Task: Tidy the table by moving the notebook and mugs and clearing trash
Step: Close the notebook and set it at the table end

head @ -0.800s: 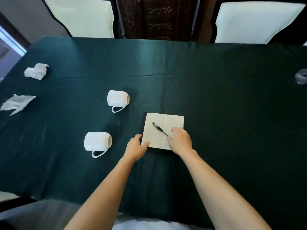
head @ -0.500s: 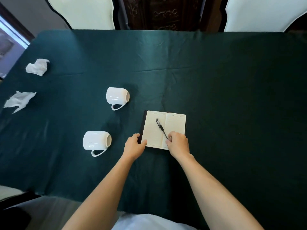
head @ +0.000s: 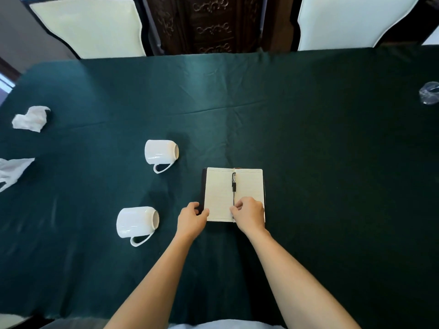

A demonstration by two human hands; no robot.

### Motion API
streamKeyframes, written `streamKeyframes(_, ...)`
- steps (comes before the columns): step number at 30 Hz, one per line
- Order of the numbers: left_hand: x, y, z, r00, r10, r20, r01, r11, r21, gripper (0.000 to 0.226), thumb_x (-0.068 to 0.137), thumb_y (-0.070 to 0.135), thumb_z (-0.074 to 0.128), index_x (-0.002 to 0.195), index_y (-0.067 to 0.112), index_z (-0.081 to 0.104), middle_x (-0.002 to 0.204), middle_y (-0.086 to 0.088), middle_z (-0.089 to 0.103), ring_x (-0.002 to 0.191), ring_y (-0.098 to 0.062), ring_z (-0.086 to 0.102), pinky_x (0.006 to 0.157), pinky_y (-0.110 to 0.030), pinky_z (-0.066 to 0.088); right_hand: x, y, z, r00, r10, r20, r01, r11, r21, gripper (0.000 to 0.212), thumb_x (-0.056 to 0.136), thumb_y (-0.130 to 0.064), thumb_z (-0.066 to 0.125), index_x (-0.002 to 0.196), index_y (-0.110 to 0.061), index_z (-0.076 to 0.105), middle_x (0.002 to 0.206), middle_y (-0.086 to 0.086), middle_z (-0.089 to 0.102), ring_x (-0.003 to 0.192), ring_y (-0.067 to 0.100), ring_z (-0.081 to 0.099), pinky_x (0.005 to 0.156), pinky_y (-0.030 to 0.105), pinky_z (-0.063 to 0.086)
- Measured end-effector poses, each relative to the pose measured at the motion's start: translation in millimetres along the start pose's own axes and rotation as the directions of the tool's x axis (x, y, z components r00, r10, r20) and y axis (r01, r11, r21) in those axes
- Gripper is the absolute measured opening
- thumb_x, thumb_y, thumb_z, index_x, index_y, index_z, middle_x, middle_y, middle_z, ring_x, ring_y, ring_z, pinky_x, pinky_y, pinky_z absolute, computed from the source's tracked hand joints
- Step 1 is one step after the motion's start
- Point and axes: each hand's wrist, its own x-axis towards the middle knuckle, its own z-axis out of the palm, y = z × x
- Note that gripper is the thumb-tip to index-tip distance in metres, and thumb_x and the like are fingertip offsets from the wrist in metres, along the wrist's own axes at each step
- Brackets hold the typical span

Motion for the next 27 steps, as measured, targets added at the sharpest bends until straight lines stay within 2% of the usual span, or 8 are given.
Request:
streamKeyframes(6, 5, -3, -2, 0.999, 0.007, 0.032, -0.006, 1.0, -0.025, 0.057, 0.102, 0.032, 0.062, 0.153, 0.01, 0.05, 0.142, -0.016, 0.064, 0.13, -0.03, 0.061, 0.106, -0.041, 0.05, -3, 2, 5, 0.999, 0.014, -0.037, -0.013, 0.999, 0.03, 0.016, 0.093, -0.026, 0.07, 0.09, -0.011, 0.076, 0.089, 0.004, 0.076, 0.087, 0.024, 0.069, 0.065, 0.025, 0.046)
streamKeyframes(10, 7, -3, -5, 0.999, -0.003, 0.046, 0.005, 0.999, -0.046, 0.057, 0.102, 0.034, 0.062, 0.153, 0.011, 0.05, 0.136, -0.014, 0.067, 0.126, -0.029, 0.063, 0.108, -0.043, 0.051, -4, 5, 3, 0.998, 0.011, -0.068, -0.009, 1.0, 0.024, 0.025, 0.092, -0.037, 0.07, 0.095, -0.012, 0.075, 0.089, 0.001, 0.073, 0.09, 0.026, 0.068, 0.073, 0.031, 0.054)
streamKeyframes(14, 8, 1, -9, 0.999, -0.028, 0.04, 0.032, 0.994, -0.102, 0.058, 0.1, 0.039, 0.064, 0.151, 0.014, 0.052, 0.112, -0.001, 0.071, 0.113, -0.027, 0.067, 0.104, -0.045, 0.054, 3, 22, -16, 0.986, 0.006, -0.169, -0.022, 0.995, -0.096, 0.037, 0.094, -0.031, 0.067, 0.125, -0.011, 0.068, 0.122, 0.014, 0.066, 0.112, 0.033, 0.061, 0.092, 0.038, 0.049)
streamKeyframes(16, 5, 4, -9, 0.999, -0.038, 0.025, 0.041, 0.987, -0.155, 0.055, 0.1, 0.044, 0.062, 0.147, 0.017, 0.056, 0.101, 0.006, 0.069, 0.105, -0.025, 0.069, 0.1, -0.045, 0.057, 7, 34, -28, 0.985, 0.062, -0.159, -0.077, 0.993, -0.091, 0.053, 0.093, -0.031, 0.068, 0.142, -0.011, 0.057, 0.137, 0.017, 0.055, 0.127, 0.036, 0.052, 0.104, 0.04, 0.044)
streamKeyframes(18, 2, 7, -5, 1.0, -0.029, 0.007, 0.03, 0.959, -0.283, 0.044, 0.103, 0.047, 0.057, 0.136, 0.019, 0.066, 0.1, 0.005, 0.072, 0.101, -0.02, 0.07, 0.089, -0.04, 0.06, 11, 44, -39, 0.989, 0.098, -0.114, -0.104, 0.993, -0.048, 0.063, 0.094, -0.034, 0.068, 0.15, -0.011, 0.05, 0.145, 0.017, 0.051, 0.134, 0.035, 0.049, 0.111, 0.041, 0.041)
streamKeyframes(21, -7, 16, 3, 0.999, 0.035, 0.01, -0.025, 0.851, -0.524, 0.04, 0.112, 0.04, 0.043, 0.125, 0.017, 0.073, 0.095, -0.004, 0.07, 0.095, -0.021, 0.071, 0.076, -0.035, 0.06, 18, 52, -52, 0.989, 0.134, -0.068, -0.125, 0.985, 0.12, 0.058, 0.097, -0.04, 0.065, 0.147, -0.011, 0.055, 0.14, 0.011, 0.062, 0.13, 0.028, 0.057, 0.108, 0.04, 0.045)
streamKeyframes(24, -18, 30, 15, 0.99, 0.123, 0.068, -0.059, 0.802, -0.594, 0.042, 0.114, 0.036, 0.038, 0.129, 0.019, 0.074, 0.109, -0.001, 0.079, 0.102, -0.024, 0.075, 0.078, -0.035, 0.06, 23, 53, -58, 0.985, 0.168, -0.035, -0.155, 0.96, 0.234, 0.055, 0.098, -0.048, 0.059, 0.138, -0.011, 0.064, 0.132, 0.007, 0.07, 0.124, 0.025, 0.062, 0.102, 0.038, 0.048)
streamKeyframes(27, -26, 43, 35, 0.975, 0.17, 0.141, -0.059, 0.816, -0.575, 0.044, 0.115, 0.036, 0.037, 0.133, 0.02, 0.073, 0.124, 0.003, 0.078, 0.114, -0.021, 0.073, 0.083, -0.033, 0.059, 30, 57, -61, 0.98, 0.194, -0.038, -0.171, 0.929, 0.327, 0.063, 0.097, -0.058, 0.051, 0.108, 0.001, 0.072, 0.112, 0.019, 0.075, 0.092, 0.026, 0.07, 0.092, 0.047, 0.056)
